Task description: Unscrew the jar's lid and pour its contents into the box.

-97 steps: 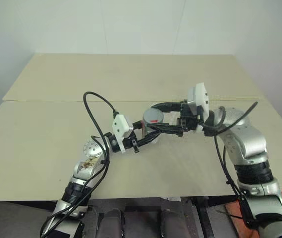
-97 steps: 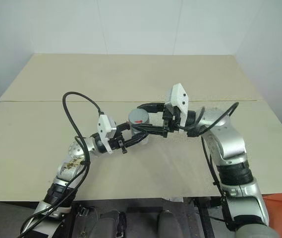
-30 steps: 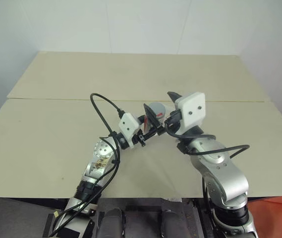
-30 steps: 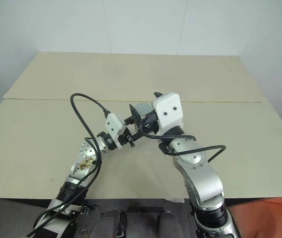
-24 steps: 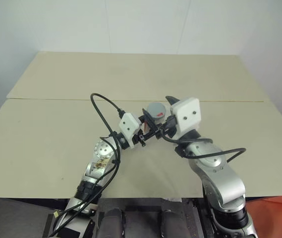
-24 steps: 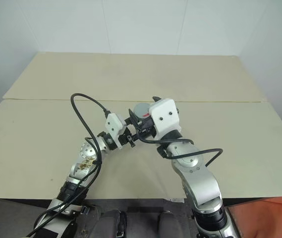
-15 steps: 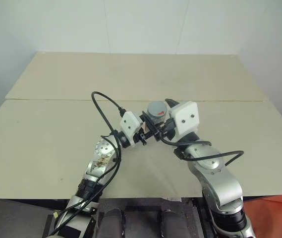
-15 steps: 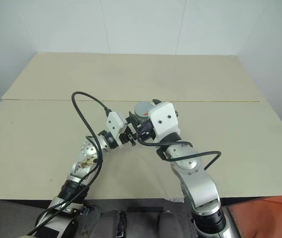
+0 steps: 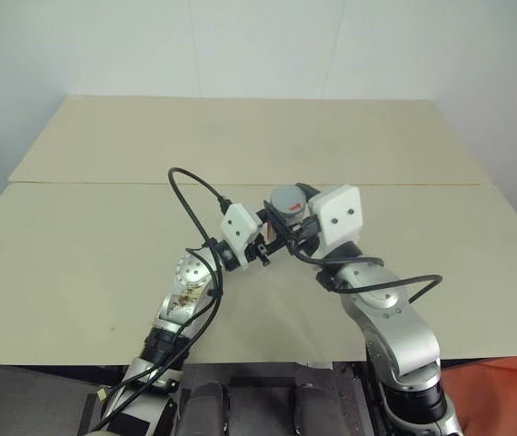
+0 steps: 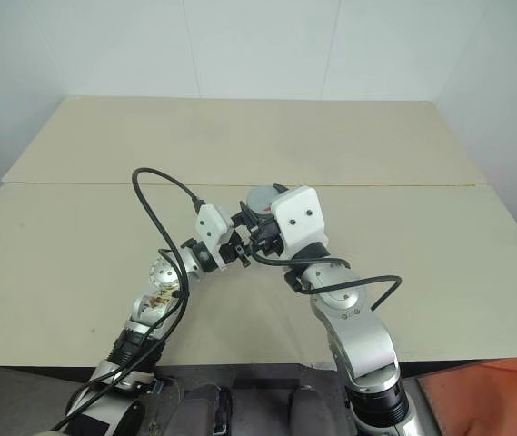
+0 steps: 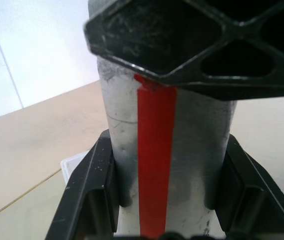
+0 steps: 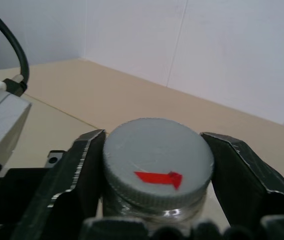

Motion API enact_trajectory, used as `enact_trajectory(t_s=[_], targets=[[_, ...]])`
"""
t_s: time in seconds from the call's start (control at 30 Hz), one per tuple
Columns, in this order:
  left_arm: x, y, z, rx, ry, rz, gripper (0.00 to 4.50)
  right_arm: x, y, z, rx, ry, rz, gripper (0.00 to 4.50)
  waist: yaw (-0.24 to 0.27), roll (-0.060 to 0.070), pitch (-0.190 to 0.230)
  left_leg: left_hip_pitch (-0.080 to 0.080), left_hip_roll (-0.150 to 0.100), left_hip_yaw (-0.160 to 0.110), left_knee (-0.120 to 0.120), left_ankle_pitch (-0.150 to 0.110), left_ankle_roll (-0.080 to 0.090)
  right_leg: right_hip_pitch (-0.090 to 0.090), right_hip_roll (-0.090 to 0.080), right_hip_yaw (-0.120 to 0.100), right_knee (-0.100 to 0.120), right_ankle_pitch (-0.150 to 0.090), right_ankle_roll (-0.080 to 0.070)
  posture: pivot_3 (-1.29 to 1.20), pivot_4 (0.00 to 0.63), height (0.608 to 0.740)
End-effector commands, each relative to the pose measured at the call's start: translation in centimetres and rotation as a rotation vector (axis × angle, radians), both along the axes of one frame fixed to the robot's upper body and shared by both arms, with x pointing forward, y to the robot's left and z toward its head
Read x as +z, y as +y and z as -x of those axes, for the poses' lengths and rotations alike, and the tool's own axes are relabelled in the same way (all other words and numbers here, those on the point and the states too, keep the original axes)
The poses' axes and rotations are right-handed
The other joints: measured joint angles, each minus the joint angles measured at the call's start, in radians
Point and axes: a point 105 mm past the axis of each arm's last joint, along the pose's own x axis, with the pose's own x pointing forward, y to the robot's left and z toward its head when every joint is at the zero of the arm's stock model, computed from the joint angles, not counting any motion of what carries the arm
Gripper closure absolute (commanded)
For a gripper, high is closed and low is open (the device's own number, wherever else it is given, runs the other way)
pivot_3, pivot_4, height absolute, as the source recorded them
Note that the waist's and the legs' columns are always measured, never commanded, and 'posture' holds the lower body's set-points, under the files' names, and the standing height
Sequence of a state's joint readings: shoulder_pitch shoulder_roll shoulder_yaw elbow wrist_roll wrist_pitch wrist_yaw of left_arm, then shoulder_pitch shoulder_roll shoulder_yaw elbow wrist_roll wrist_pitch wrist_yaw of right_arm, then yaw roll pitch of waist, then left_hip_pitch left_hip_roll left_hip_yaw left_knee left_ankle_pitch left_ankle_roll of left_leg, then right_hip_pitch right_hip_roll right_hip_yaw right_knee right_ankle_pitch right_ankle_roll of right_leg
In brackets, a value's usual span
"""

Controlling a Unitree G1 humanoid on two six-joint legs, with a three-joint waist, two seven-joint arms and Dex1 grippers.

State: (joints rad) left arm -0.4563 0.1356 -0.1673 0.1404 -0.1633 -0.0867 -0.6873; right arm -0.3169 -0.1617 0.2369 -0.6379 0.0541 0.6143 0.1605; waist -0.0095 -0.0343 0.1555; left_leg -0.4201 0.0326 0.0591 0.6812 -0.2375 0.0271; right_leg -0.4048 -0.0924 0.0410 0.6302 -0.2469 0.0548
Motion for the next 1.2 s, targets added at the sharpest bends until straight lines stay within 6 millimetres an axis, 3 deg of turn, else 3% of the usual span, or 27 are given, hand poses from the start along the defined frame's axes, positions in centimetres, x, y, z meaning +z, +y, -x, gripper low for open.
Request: enact_trajectory(t_s=[0.03, 0.3, 0.4, 0.87, 1.2], targets=[[1.2, -0.2, 0.3, -0.031, -0.039, 0.019, 2.48, 1.1, -0.6, 0.2, -0.027, -0.061, -0.002, 1.62, -0.001, 0.000, 0.000, 0.000, 0.000, 0.000, 0.000, 0.000, 0.000, 0.000, 0.000, 0.000, 0.000, 0.000, 0.000, 0.00, 0.150, 0.740], [1.1, -0.2, 0.5, -0.043, -0.038, 0.016, 2.48, 1.2, -0.6, 0.3, 0.001, -0.063, -0.001, 1.62, -0.002, 0.000, 0.000, 0.000, 0.000, 0.000, 0.000, 0.000, 0.000, 0.000, 0.000, 0.000, 0.000, 0.000, 0.000, 0.00, 0.150, 0.740], [1.0, -0.1, 0.9, -0.074, -0.038, 0.017, 2.48, 1.4, -0.8, 0.5, 0.093, -0.058, -0.005, 1.62, -0.002, 0.000, 0.000, 0.000, 0.000, 0.000, 0.000, 0.000, 0.000, 0.000, 0.000, 0.000, 0.000, 0.000, 0.000, 0.00, 0.150, 0.740], [1.2, -0.2, 3.1, -0.234, -0.038, 0.025, 2.48, 2.8, -1.4, 1.1, 0.744, 0.015, 0.100, 1.62, -0.004, 0.000, 0.000, 0.000, 0.000, 0.000, 0.000, 0.000, 0.000, 0.001, 0.000, 0.000, 0.000, 0.000, 0.000, 0.00, 0.150, 0.740], [1.1, -0.4, 3.5, -0.243, -0.033, 0.026, 2.48, 2.3, -1.0, 0.2, 1.147, 0.081, 0.336, 1.62, -0.003, 0.000, 0.000, 0.001, 0.000, 0.000, 0.000, 0.000, 0.000, 0.001, 0.000, 0.000, 0.000, 0.000, 0.000, 0.00, 0.150, 0.740]])
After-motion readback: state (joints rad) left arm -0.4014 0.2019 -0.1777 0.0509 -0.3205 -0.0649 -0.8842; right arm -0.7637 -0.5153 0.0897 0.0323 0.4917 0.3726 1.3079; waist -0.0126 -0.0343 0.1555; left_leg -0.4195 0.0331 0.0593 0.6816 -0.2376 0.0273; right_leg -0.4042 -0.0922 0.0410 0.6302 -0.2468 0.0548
